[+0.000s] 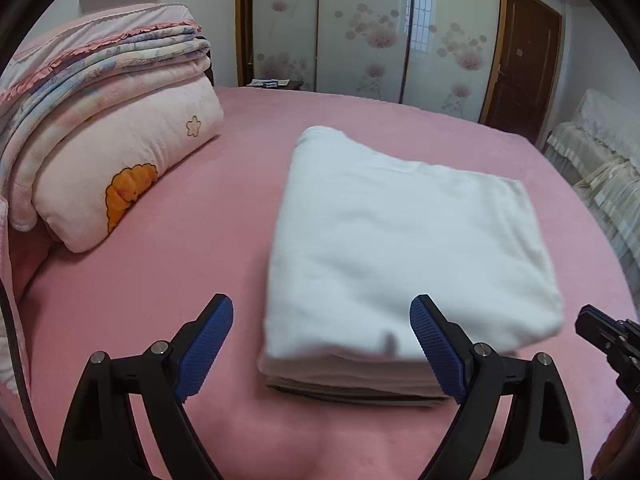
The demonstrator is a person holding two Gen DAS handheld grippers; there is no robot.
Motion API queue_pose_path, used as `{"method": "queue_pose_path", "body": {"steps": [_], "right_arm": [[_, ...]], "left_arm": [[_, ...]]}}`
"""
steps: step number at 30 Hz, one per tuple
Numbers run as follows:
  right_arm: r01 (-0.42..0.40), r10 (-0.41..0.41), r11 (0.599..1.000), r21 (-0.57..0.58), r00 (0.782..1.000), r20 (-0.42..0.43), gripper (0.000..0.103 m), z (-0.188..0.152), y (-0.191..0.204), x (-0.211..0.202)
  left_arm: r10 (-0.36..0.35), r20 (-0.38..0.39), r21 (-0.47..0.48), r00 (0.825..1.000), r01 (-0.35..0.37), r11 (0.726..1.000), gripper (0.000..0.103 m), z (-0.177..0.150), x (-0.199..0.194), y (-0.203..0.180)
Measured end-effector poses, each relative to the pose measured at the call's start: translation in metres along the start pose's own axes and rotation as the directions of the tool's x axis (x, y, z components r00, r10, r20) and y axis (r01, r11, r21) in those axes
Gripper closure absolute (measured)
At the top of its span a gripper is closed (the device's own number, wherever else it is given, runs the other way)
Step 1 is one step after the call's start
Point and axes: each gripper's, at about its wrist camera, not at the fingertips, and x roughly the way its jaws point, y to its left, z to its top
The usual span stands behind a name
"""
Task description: Fold small clothes
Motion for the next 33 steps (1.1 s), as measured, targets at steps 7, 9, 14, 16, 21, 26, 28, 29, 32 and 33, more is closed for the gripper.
{"method": "queue_pose_path", "body": {"steps": [7,9,14,16,21,26,28,29,32,33], "right_arm": [[0.012,-0.012,1.0,0.019,1.0,-0.001,0.09,0.001,0.0,-0.06],[0.014,-0.014,1.0,0.027,1.0,-0.01,0.09,-0.002,-0.001,-0.078],[0.049,-0.048,0.998,0.036,0.999,-0.021,0.09,-0.016,-0.005,-0.13],[0.063,-0.062,0.997,0.036,0.998,-0.019,0.09,-0.023,-0.007,-0.155],[0.101,-0.101,0.994,0.047,0.995,0.003,0.073,-0.04,-0.013,-0.216],[0.133,-0.135,0.989,0.061,0.99,0.028,0.065,-0.06,-0.02,-0.275],[0.139,-0.142,0.988,0.069,0.99,0.029,0.065,-0.069,-0.023,-0.294],[0.145,-0.148,0.987,0.071,0.989,0.031,0.065,-0.073,-0.025,-0.302],[0.159,-0.162,0.984,0.08,0.987,0.026,0.065,-0.087,-0.029,-0.325],[0.162,-0.164,0.983,0.084,0.986,0.023,0.065,-0.092,-0.03,-0.332]], "left_arm": [[-0.006,0.021,0.06,1.0,0.005,0.998,0.001,-0.01,-0.065,-0.051],[-0.032,0.015,0.068,0.999,0.031,0.997,0.001,-0.015,-0.083,-0.066],[-0.041,0.016,0.091,0.999,0.039,0.995,0.001,-0.033,-0.137,-0.11],[-0.056,0.024,0.099,0.998,0.054,0.994,0.001,-0.042,-0.159,-0.125],[-0.086,0.006,0.103,0.996,0.085,0.991,0.001,-0.066,-0.21,-0.16],[-0.131,0.013,0.099,0.991,0.129,0.987,0.001,-0.092,-0.26,-0.186],[-0.137,0.009,0.103,0.991,0.135,0.985,0.001,-0.103,-0.277,-0.197],[-0.14,0.004,0.103,0.99,0.139,0.985,0.001,-0.109,-0.283,-0.201],[-0.144,0.0,0.097,0.99,0.143,0.985,0.001,-0.123,-0.299,-0.212],[-0.143,0.007,0.097,0.99,0.142,0.985,0.001,-0.128,-0.305,-0.215]]}}
